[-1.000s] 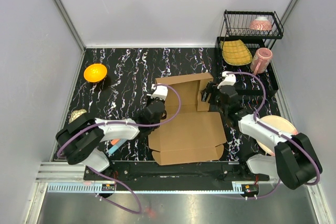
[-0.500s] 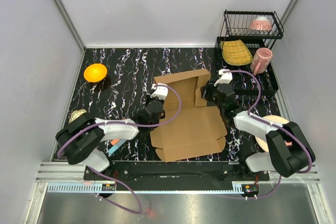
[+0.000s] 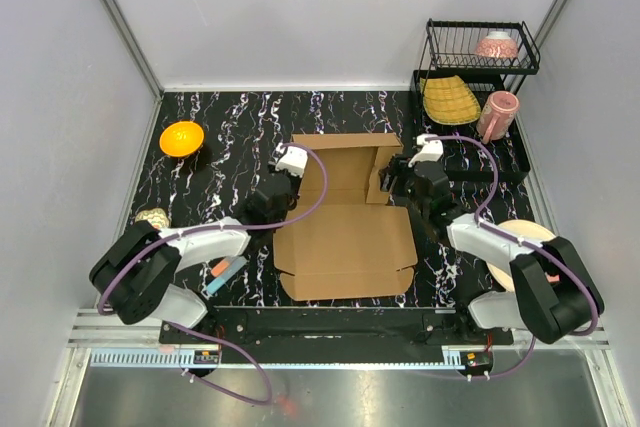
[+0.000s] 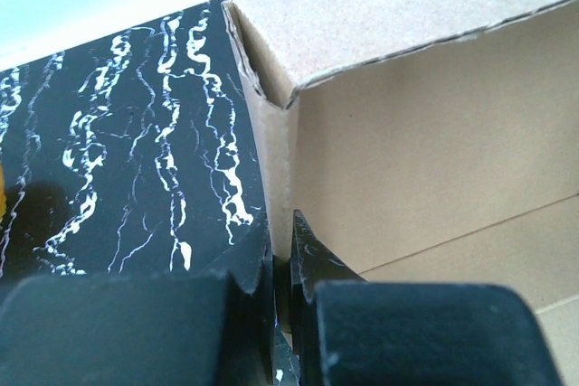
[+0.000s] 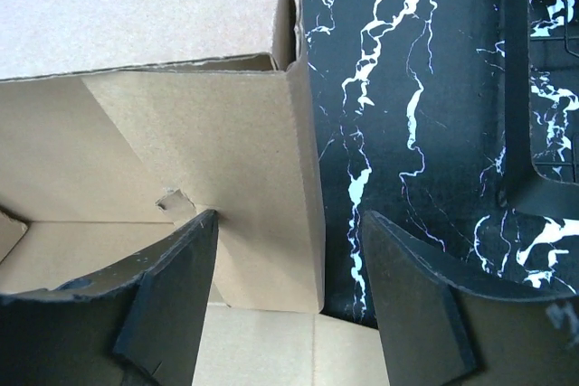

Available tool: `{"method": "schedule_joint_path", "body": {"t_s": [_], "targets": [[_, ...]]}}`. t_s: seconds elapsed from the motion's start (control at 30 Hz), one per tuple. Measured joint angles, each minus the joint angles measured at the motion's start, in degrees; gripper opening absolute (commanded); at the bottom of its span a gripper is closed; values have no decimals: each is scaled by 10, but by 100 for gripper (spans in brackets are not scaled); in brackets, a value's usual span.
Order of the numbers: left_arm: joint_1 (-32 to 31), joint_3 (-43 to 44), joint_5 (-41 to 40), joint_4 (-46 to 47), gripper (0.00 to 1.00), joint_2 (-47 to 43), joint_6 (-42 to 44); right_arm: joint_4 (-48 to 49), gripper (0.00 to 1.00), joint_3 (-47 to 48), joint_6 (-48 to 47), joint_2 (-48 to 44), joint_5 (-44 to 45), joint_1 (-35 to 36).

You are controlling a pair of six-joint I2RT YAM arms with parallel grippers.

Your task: Fold the paper box

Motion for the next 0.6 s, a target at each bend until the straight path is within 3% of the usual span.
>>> {"method": "schedule_joint_path", "body": {"t_s": [0.27,0.47,0.6], "targets": [[50,20,141,-79,0,-14,-1,-25,72,-1,4,-30,-5,0],[55,25,171,-98,0,-9,-13,-24,58,12,4,2,-14,0],[56,25,172,-106,0,-7,-21,-16,43,18,0,21,-10,0]]}}
